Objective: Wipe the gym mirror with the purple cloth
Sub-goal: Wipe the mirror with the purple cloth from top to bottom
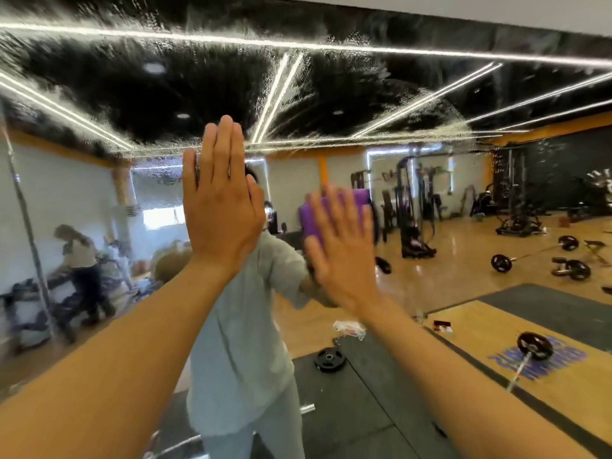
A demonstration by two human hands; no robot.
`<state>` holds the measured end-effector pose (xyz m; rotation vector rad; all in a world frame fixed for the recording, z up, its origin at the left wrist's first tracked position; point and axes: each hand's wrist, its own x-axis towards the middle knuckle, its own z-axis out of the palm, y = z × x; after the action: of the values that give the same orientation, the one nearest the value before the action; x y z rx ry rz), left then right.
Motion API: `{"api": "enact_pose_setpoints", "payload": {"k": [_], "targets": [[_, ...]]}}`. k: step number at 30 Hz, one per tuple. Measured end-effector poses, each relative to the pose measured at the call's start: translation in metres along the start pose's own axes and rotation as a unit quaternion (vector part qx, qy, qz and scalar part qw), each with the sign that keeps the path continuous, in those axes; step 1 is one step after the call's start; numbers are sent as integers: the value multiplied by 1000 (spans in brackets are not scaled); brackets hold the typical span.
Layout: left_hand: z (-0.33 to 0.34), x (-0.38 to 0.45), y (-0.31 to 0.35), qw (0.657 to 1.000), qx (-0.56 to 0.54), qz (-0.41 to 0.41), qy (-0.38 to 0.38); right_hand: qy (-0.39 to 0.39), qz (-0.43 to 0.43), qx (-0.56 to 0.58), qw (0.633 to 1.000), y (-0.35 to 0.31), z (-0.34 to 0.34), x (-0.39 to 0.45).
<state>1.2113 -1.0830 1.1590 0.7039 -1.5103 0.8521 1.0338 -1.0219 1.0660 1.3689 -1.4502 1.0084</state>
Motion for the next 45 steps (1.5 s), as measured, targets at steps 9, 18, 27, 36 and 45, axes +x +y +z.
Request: {"api": "enact_pose_setpoints", "payload": {"k": [9, 18, 27, 36, 45], "targets": [[0, -1, -1, 1000, -3, -1, 3, 2, -54, -38, 998, 69, -11, -4], [0, 0, 0, 1000, 7, -5, 3, 68, 335, 61, 938, 164, -17, -27], [-2, 1, -1, 1000, 13, 0, -9, -35, -11, -3, 999, -43, 30, -83], [-25, -113, -4, 992, -20, 36, -118, -8, 122, 18, 992, 39, 20, -113], [-9, -131, -9, 993, 38, 58, -95, 86, 421, 82, 899, 139, 18, -125]]}}
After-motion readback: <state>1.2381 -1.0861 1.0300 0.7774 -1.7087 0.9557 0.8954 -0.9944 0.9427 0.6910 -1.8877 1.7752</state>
